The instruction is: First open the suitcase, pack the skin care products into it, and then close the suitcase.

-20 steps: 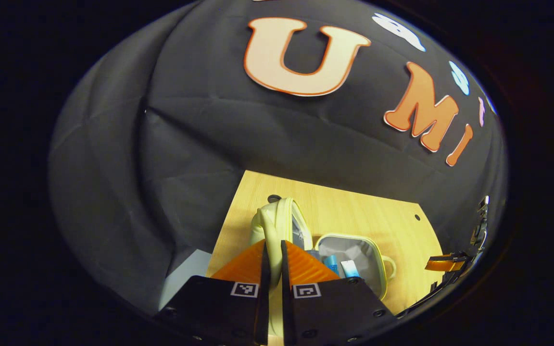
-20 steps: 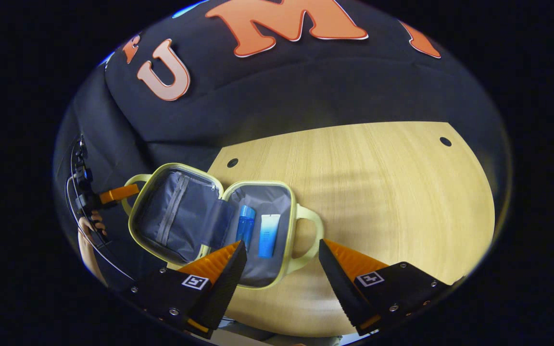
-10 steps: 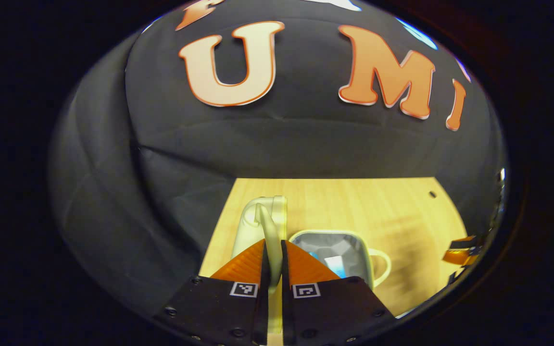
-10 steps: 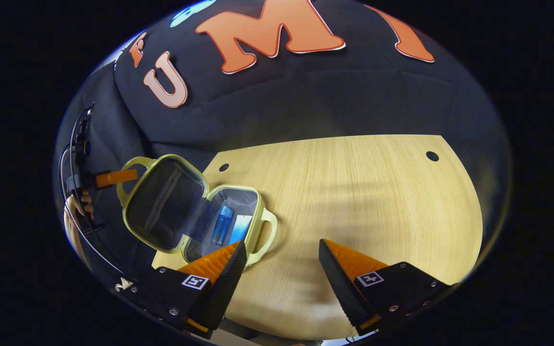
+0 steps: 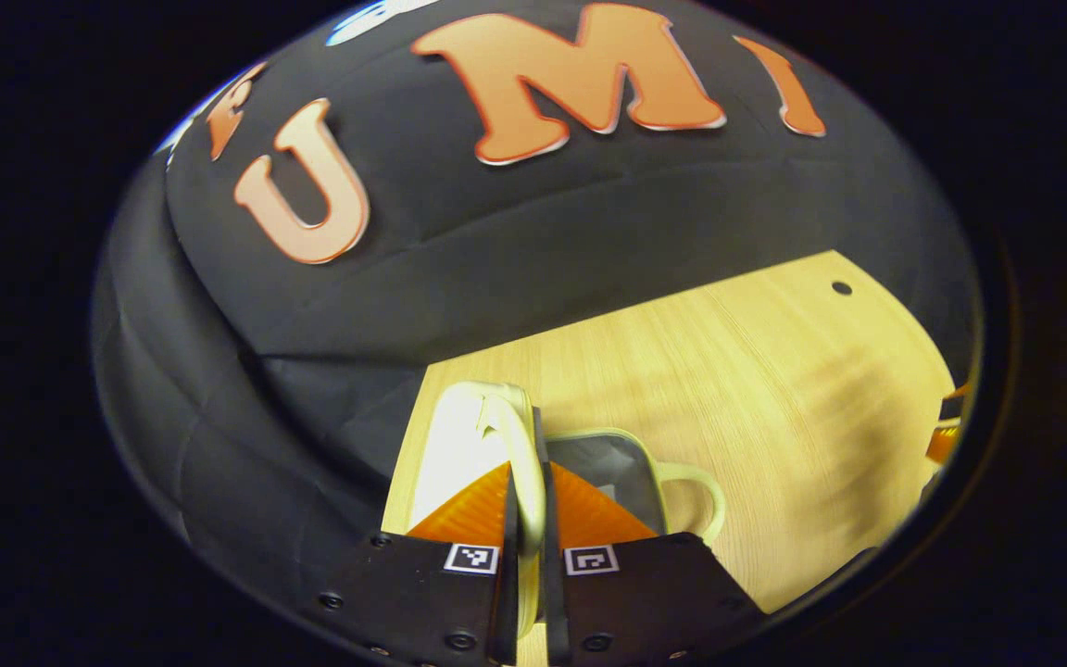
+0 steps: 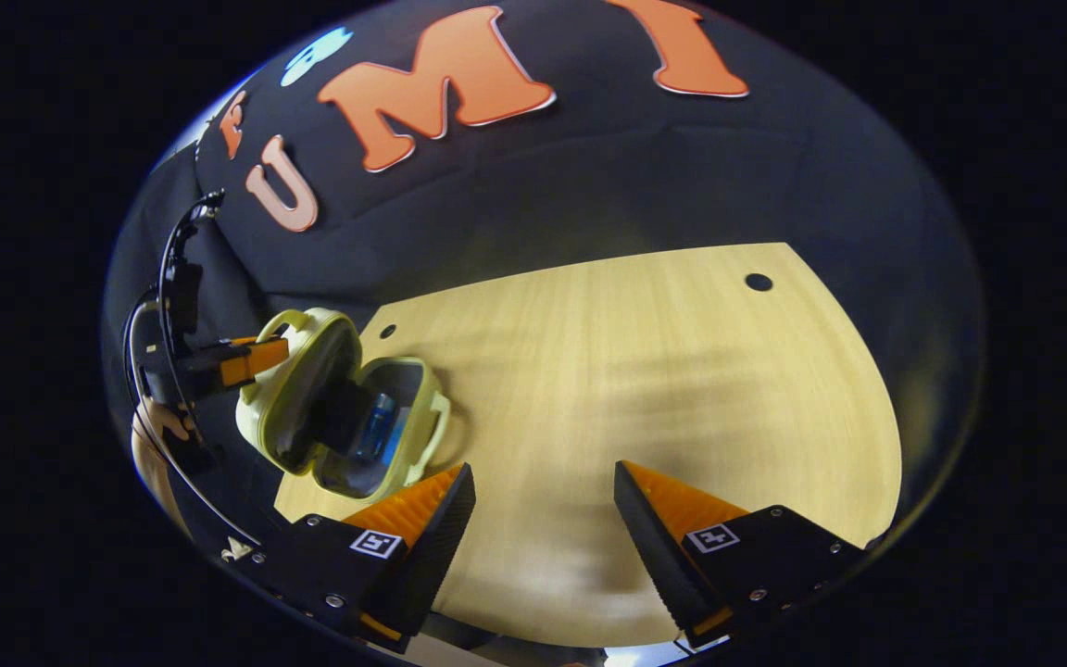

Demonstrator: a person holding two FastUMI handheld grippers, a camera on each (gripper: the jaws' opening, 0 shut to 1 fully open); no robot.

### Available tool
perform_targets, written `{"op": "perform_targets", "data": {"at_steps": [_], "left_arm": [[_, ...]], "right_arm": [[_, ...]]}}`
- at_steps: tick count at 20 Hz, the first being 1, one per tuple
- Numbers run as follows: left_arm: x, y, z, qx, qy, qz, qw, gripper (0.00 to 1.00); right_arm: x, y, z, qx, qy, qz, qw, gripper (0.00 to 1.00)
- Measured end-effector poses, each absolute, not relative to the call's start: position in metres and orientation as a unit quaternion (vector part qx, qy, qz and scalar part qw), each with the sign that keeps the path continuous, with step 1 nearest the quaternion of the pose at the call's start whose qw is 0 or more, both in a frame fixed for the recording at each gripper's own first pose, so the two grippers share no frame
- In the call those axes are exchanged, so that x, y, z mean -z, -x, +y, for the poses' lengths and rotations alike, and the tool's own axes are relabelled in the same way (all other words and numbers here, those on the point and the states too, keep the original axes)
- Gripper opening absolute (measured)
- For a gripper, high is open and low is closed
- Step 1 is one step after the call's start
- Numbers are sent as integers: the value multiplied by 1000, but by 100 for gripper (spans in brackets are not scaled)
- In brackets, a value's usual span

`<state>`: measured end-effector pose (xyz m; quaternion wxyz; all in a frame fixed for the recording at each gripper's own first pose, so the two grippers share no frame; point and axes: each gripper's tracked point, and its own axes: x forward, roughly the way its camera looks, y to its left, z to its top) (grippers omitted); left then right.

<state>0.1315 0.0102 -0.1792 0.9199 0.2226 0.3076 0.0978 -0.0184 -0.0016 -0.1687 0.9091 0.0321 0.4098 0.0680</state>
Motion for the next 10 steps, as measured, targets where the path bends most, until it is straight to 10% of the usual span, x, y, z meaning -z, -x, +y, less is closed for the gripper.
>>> {"op": "perform_targets", "data": {"at_steps": [10], "left_arm": [[338, -170, -19, -53, -315, 396, 861, 9]], "right_arm": [[183, 39, -65, -13, -20, 427, 904, 96]]}}
